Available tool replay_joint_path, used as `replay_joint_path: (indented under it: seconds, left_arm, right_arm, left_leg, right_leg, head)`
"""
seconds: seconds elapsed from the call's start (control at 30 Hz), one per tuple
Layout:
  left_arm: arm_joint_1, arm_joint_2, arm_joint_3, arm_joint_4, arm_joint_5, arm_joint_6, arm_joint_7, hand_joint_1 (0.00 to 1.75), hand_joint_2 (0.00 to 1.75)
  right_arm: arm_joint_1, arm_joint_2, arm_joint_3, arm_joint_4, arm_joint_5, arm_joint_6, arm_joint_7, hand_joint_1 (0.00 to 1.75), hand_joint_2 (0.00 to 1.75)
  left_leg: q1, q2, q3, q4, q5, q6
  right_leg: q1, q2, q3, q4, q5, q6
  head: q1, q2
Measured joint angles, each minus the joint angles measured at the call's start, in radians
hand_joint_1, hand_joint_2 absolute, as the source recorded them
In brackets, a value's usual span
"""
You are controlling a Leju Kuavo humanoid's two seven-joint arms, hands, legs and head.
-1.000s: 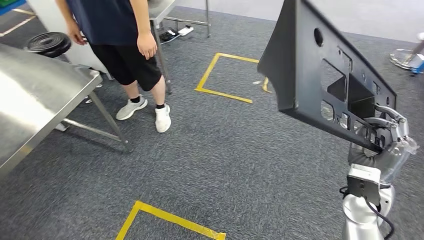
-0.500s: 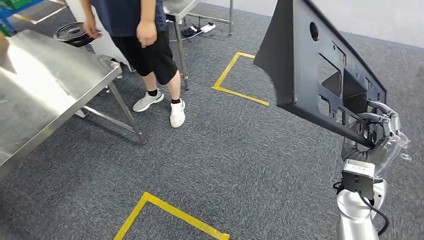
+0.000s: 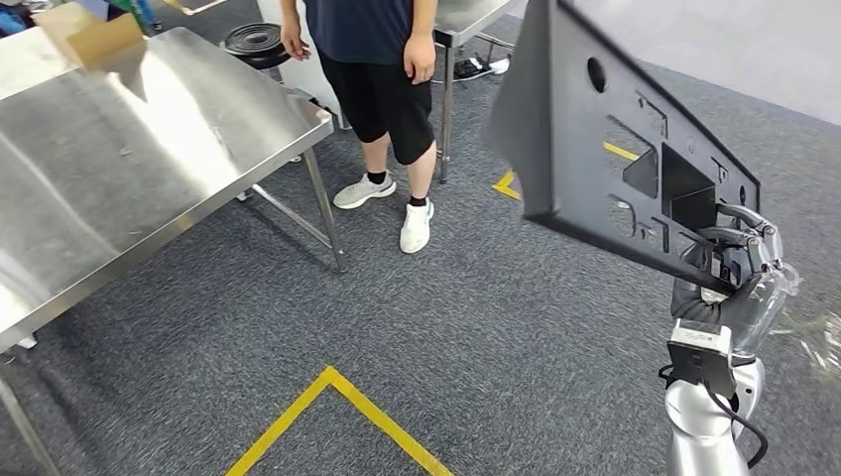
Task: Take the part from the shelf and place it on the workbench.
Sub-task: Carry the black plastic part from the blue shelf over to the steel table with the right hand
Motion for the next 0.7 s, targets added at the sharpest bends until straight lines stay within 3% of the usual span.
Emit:
replay_joint_path:
  seconds: [0.07, 0.1, 0.17, 0.23, 0.3, 0.33, 0.4, 0.47, 0.53, 0.6, 0.63, 0.7]
  left_arm:
    - [0.002, 0.001, 0.000, 0.000, 0.001, 0.000, 0.000, 0.00, 0.00]
    - [0.003, 0.002, 0.000, 0.000, 0.001, 0.000, 0.000, 0.00, 0.00]
    - [0.004, 0.002, 0.000, 0.000, 0.001, 0.000, 0.000, 0.00, 0.00]
    - [0.002, 0.002, 0.000, 0.000, 0.003, 0.000, 0.000, 0.00, 0.00]
    - [0.002, 0.002, 0.000, 0.000, 0.009, 0.000, -0.001, 0.00, 0.00]
    - [0.003, 0.002, 0.000, 0.000, 0.012, 0.000, -0.002, 0.00, 0.00]
    - [0.004, 0.003, 0.001, 0.000, 0.018, 0.000, -0.005, 0.00, 0.00]
    - [0.004, 0.006, 0.001, -0.001, 0.022, 0.000, -0.010, 0.00, 0.00]
    - [0.004, 0.008, 0.001, -0.001, 0.025, 0.000, -0.013, 0.00, 0.00]
    - [0.004, 0.009, 0.002, -0.001, 0.029, 0.001, -0.014, 0.00, 0.00]
    - [0.006, 0.010, 0.003, -0.001, 0.032, 0.001, -0.014, 0.00, 0.00]
    - [0.009, 0.012, 0.005, -0.001, 0.037, 0.002, -0.015, 0.00, 0.00]
  right_arm:
    - [-0.001, 0.001, 0.003, 0.004, 0.000, 0.001, 0.000, 1.75, 1.75]
    - [-0.003, 0.002, 0.005, 0.005, -0.001, 0.001, 0.001, 1.75, 1.75]
    - [-0.007, 0.003, 0.006, 0.006, -0.001, 0.002, 0.000, 1.75, 1.75]
    - [-0.008, 0.004, 0.006, 0.007, -0.004, 0.006, -0.001, 1.75, 1.75]
    - [-0.008, 0.005, 0.008, 0.010, -0.011, 0.014, -0.003, 1.75, 1.75]
    - [-0.010, 0.006, 0.010, 0.013, -0.014, 0.018, -0.004, 1.75, 1.75]
    - [-0.019, 0.009, 0.015, 0.020, -0.018, 0.022, -0.007, 1.75, 1.75]
    - [-0.032, 0.012, 0.022, 0.025, -0.021, 0.024, -0.010, 1.75, 1.75]
    - [-0.042, 0.015, 0.028, 0.030, -0.027, 0.027, -0.013, 1.75, 1.75]
    - [-0.050, 0.019, 0.036, 0.035, -0.040, 0.033, -0.019, 1.75, 1.75]
    - [-0.057, 0.022, 0.041, 0.038, -0.048, 0.038, -0.024, 1.75, 1.75]
    - [-0.081, 0.027, 0.052, 0.040, -0.062, 0.046, -0.033, 1.75, 1.75]
  left_leg:
    - [0.001, -0.016, -0.009, 0.002, 0.001, -0.007]
    - [0.001, -0.013, -0.011, 0.004, -0.001, -0.010]
    - [0.000, 0.034, -0.031, 0.049, -0.028, -0.019]
    - [0.003, 0.095, -0.091, 0.167, -0.087, -0.029]
    - [0.007, 0.113, -0.153, 0.274, -0.121, -0.033]
    - [0.008, 0.115, -0.161, 0.281, -0.112, -0.032]
    - [0.006, 0.128, -0.116, 0.186, -0.051, -0.022]
    - [-0.005, 0.176, -0.048, 0.056, -0.002, -0.004]
    - [-0.018, 0.200, -0.024, 0.008, 0.005, 0.006]
    - [-0.020, 0.173, -0.021, 0.001, 0.007, 0.011]
    - [-0.018, 0.161, -0.016, -0.006, 0.011, 0.013]
    - [-0.010, 0.138, -0.004, -0.019, 0.020, 0.020]
  right_leg:
    - [0.001, -0.012, 0.002, -0.004, 0.001, -0.021]
    - [0.000, -0.021, 0.004, -0.005, 0.002, -0.028]
    - [-0.004, -0.042, 0.009, -0.007, 0.001, -0.043]
    - [0.000, -0.064, 0.013, -0.008, -0.002, -0.055]
    - [0.004, -0.088, 0.015, -0.008, -0.006, -0.059]
    - [0.006, -0.101, 0.016, -0.007, -0.008, -0.061]
    - [0.009, -0.123, 0.021, -0.008, -0.011, -0.062]
    - [0.014, -0.142, 0.027, -0.008, -0.017, -0.059]
    - [0.018, -0.162, 0.032, -0.009, -0.023, -0.051]
    - [0.020, -0.183, 0.038, -0.012, -0.028, -0.040]
    - [0.019, -0.177, 0.039, -0.008, -0.032, -0.036]
    - [0.017, -0.125, 0.011, 0.054, -0.062, -0.035]
  head:
    - [-0.002, 0.000]
    - [-0.003, 0.000]
    - [-0.010, 0.000]
    - [-0.017, 0.000]
    - [-0.017, 0.000]
    - [-0.017, 0.000]
    - [-0.017, 0.000]
    - [-0.016, 0.000]
    - [-0.016, 0.000]
    - [-0.017, 0.000]
    - [-0.016, 0.000]
    - [-0.014, 0.000]
